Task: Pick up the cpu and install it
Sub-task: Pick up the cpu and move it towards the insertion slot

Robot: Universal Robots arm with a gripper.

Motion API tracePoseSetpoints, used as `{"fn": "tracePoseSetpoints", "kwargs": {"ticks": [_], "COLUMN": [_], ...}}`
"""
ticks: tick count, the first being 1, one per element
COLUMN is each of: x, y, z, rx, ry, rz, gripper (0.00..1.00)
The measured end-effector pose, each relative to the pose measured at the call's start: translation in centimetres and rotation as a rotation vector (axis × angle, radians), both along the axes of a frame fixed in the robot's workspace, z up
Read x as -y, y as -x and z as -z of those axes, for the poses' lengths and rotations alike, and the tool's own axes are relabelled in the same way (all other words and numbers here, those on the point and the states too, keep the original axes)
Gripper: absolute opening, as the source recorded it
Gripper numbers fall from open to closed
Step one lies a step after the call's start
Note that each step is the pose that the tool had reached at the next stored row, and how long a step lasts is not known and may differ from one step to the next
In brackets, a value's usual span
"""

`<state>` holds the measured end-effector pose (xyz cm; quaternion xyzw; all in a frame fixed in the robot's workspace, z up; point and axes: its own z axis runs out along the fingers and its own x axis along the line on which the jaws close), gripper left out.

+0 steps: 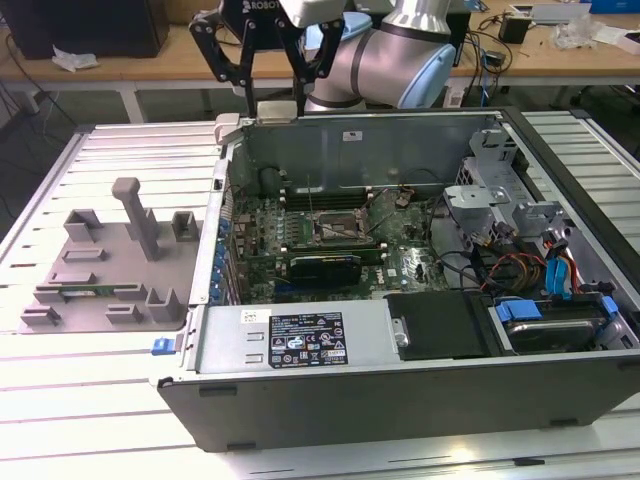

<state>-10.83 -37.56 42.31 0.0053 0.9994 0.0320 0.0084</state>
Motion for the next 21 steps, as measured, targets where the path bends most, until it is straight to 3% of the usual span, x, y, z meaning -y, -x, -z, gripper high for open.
{"fn": "tracePoseSetpoints", "kwargs": {"ticks": [4,7,21], "x": [0.00,0.00,0.00], "y": [-0.7,-0.9,-1.4], "z": [1.45,2.10,4.09], "rx": [-0.0004,-0.0008,-0.0007], "ry": [-0.0002,0.0000,-0.0001], "rz": [0.000,0.000,0.000], "gripper": [0.54,0.54,0.54]}}
